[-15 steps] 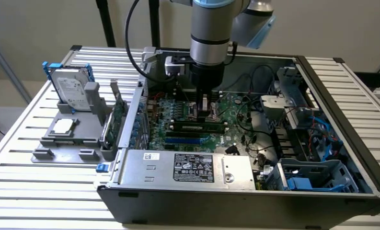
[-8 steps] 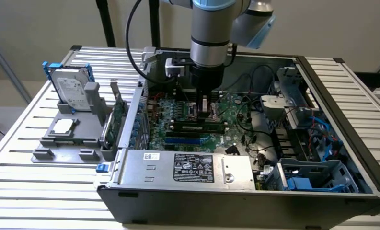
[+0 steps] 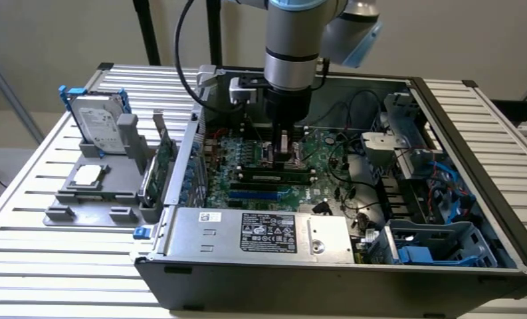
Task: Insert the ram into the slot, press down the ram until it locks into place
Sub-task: 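Press down the ram until it locks into place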
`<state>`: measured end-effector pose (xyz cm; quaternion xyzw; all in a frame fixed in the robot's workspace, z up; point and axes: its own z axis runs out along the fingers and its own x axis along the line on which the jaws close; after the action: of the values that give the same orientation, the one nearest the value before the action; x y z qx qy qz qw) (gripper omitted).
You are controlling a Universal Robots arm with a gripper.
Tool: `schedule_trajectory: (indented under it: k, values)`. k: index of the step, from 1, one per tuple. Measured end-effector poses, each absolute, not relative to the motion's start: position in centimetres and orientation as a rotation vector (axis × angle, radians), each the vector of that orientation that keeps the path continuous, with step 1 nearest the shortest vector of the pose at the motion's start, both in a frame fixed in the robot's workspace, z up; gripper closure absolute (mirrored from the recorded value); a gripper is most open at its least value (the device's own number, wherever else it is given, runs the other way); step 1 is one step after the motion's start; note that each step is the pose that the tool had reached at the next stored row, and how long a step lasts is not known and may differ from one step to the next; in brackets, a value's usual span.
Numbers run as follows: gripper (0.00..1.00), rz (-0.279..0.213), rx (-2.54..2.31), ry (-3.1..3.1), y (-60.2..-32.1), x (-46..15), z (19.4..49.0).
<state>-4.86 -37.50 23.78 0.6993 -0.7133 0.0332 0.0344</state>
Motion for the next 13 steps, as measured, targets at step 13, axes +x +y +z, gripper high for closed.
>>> schedule_trajectory:
  k: [13]
  values:
    - [0.89,0.074,2.162,-2.205,-37.51,-4.84,25.08]
